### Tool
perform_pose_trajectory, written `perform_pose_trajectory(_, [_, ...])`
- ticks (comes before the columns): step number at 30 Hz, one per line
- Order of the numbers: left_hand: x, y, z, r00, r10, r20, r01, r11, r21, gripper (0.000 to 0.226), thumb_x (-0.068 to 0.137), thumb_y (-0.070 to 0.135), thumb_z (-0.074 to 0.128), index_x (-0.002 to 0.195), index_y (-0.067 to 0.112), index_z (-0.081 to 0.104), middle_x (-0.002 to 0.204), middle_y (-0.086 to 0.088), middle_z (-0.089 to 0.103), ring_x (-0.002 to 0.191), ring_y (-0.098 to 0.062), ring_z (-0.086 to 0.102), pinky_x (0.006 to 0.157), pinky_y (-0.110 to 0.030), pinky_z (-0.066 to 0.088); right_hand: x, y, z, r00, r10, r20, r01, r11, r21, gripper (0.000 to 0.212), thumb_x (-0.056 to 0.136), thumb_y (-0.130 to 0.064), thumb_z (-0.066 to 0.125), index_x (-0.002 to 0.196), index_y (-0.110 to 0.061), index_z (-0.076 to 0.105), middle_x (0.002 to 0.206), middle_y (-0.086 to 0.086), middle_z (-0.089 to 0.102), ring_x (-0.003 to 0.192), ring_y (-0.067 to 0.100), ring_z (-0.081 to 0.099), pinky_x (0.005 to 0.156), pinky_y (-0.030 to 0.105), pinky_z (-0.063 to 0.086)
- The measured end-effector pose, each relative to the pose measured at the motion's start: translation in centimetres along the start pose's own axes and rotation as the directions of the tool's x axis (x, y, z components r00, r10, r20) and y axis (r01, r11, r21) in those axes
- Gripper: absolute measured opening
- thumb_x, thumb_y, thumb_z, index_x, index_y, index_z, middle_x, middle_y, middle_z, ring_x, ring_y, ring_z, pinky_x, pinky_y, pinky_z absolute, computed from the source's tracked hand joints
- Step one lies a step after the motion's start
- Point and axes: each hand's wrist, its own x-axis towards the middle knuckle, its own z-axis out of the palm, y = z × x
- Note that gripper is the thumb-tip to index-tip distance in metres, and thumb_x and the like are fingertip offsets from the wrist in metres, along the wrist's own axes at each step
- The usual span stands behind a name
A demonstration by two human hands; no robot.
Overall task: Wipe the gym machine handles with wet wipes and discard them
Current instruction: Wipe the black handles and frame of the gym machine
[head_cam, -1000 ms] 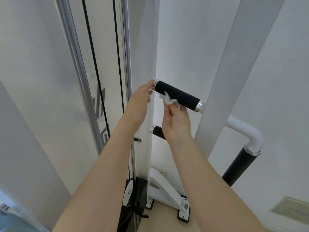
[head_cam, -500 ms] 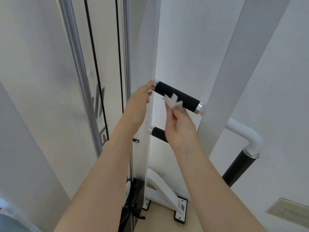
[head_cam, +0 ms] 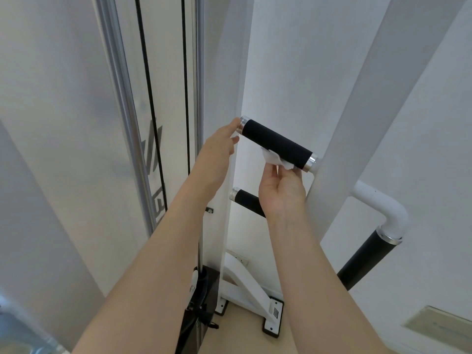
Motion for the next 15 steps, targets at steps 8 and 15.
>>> perform_pose_trajectory(8, [-0.2, -0.3, -0.2, 0.999, 0.013, -0.035, -0.015, 0.998, -0.055, 0.037, 0.096, 0.032, 0.043, 0.132, 0.027, 0.047, 0.126, 0.005, 0.055, 0.124, -0.011, 0.045, 0.1, -0.024, 0.027, 0.5, 0.3, -1.8, 0.998, -0.066, -0.008, 0.066, 0.996, -0.056, 0.019, 0.094, -0.02, 0.054, 0.105, -0.006, 0.06, 0.104, 0.003, 0.059, 0.097, -0.003, 0.057, 0.093, 0.009, 0.043])
perform_pose_trajectory(15, [-0.2, -0.7, -0.4, 0.993, 0.121, -0.005, -0.121, 0.993, -0.011, 0.04, 0.097, 0.015, 0.033, 0.134, 0.024, 0.046, 0.12, 0.012, 0.048, 0.117, -0.002, 0.049, 0.106, -0.024, 0.033, 1.7, 2.4, 0.1, 0.999, -0.053, -0.005, 0.052, 0.989, -0.136, 0.025, 0.089, 0.002, 0.053, 0.107, -0.013, 0.058, 0.093, 0.002, 0.058, 0.079, 0.01, 0.054, 0.066, 0.013, 0.048])
